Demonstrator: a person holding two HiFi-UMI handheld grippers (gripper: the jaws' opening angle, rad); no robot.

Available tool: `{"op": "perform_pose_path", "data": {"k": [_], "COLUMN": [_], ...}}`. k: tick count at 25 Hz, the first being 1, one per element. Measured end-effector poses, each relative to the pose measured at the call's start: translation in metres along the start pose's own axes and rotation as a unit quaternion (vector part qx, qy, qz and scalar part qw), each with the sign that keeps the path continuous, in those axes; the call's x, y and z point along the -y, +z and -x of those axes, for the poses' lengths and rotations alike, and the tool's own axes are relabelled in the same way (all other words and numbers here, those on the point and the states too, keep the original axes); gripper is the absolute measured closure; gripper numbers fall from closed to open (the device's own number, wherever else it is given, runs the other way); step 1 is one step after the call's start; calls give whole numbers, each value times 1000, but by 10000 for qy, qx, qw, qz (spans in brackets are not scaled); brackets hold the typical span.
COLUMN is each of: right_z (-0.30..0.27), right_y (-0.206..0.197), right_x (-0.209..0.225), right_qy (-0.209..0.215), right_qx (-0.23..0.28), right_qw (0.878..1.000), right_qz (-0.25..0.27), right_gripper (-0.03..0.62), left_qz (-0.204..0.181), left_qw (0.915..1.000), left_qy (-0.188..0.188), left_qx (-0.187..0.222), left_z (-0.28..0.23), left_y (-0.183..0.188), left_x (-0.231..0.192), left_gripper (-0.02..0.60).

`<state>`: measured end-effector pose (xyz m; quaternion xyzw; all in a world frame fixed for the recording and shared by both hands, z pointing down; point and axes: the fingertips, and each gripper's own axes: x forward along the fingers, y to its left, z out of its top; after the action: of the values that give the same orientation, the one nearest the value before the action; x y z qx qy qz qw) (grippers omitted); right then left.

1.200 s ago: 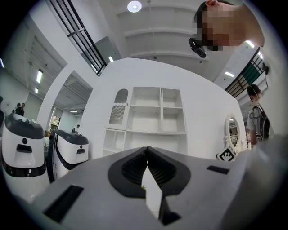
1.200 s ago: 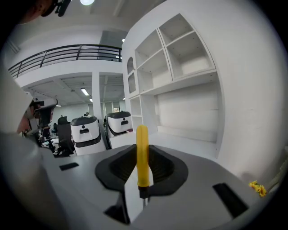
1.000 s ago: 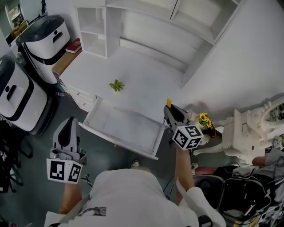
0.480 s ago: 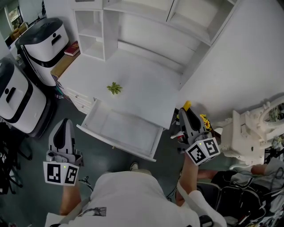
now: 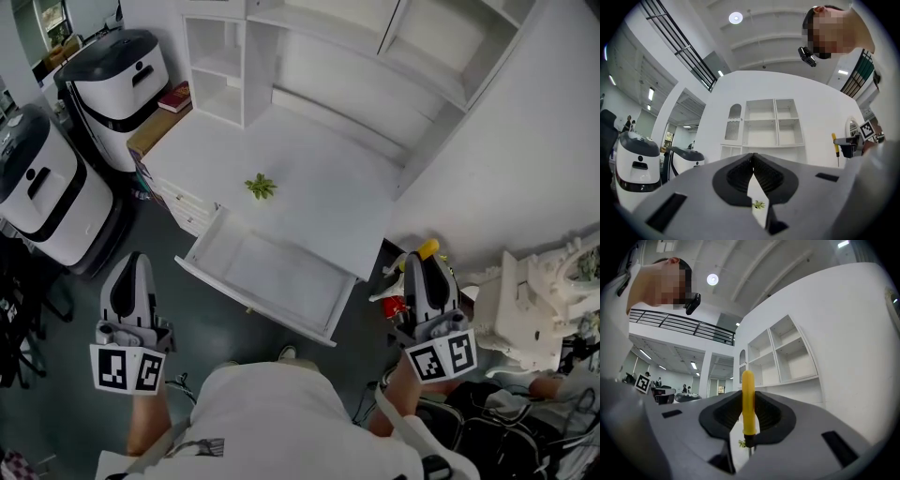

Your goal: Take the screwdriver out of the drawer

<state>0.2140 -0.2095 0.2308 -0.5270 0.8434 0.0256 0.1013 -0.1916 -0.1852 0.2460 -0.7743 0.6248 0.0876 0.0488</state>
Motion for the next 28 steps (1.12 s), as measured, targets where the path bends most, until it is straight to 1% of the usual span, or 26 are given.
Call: {"op": "perform_pose_path", "data": {"k": [8,11,21,28], "right_z": [-5,-6,-4,0], "right_y": [-4,-9,-10,-18], "right_x": [-22,-26,-31,-30], "right_qy": [91,128,119,83], "right_qx": [-42,-115,-173,-335], "right_qw": [9997,9997,9996,9989], "right_qz": [231,199,190,323], "right_gripper": [505,505,505,505], "left_qz": [-67,-55,10,47], "left_qw": [9998,9998,9999,9999], "left_qy": [165,187,147,68], "left_qx": [-52,-71,-78,-81], "left_z": [16,20,23,20], "left_y": [5,4,3,-1], "left_x": [-15,-16,-16,-7], "left_gripper": [566,566,566,566]}}
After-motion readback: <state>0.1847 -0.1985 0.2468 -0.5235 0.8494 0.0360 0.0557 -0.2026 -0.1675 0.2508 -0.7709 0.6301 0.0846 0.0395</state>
